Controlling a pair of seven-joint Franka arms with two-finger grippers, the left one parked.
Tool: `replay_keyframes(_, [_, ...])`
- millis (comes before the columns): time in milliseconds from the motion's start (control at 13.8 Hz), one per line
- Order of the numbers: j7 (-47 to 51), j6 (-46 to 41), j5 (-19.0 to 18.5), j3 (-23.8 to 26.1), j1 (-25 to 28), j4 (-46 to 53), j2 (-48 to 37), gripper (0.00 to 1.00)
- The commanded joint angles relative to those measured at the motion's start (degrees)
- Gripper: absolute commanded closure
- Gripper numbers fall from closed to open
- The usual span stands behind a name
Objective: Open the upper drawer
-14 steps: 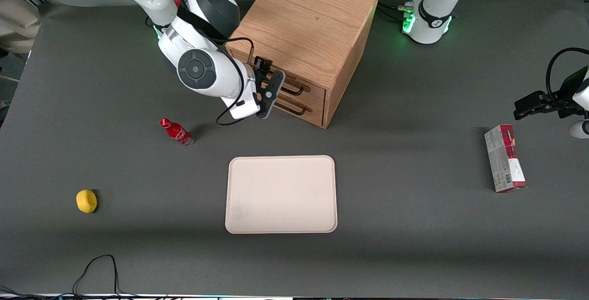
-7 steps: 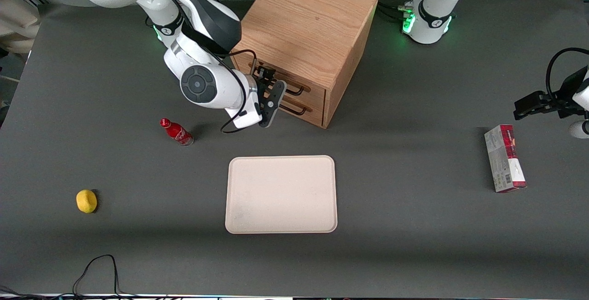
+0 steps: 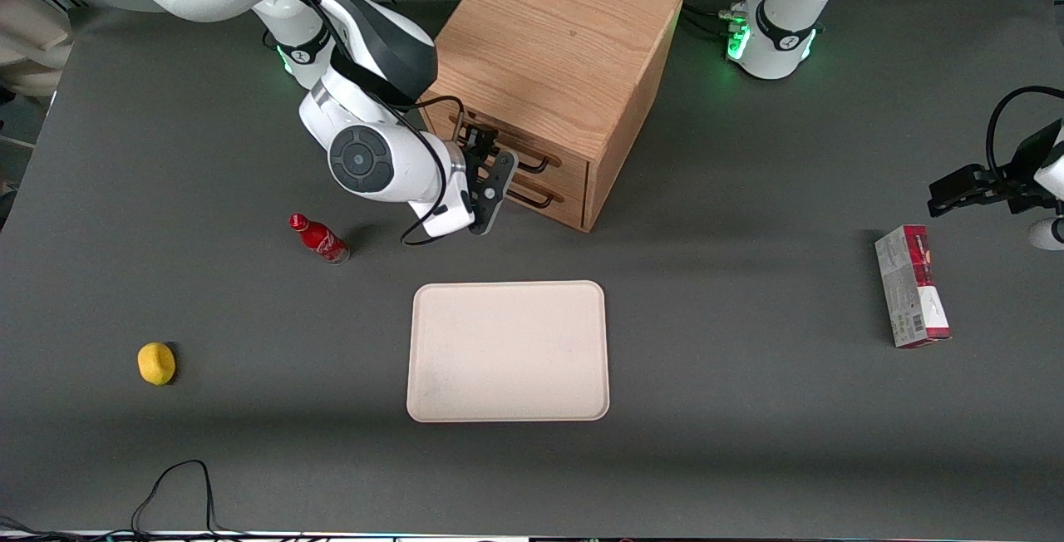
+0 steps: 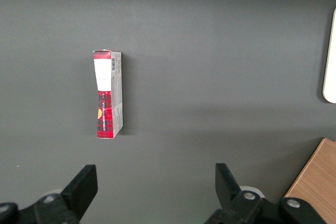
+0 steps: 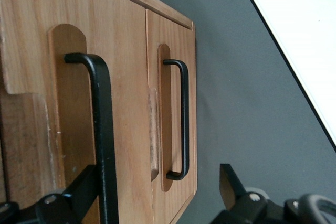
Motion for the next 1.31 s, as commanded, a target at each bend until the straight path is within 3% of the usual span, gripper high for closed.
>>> replay_keyframes(0, [-1.0,3.4,-4.2,-0.4,0.2,-0.1,2.8,0.0])
replay_keyframes(798, [-4.0,3.6,-5.6,-3.6,0.1,4.2,3.4,0.0])
replay_keyframes(1016, [-3.6,3.6,-11.9,-3.9,0.2,6.3,3.6,0.0])
replay_keyframes(1234, [-3.7,4.0,-12.3,-6.1,0.2,6.8,3.6,0.0])
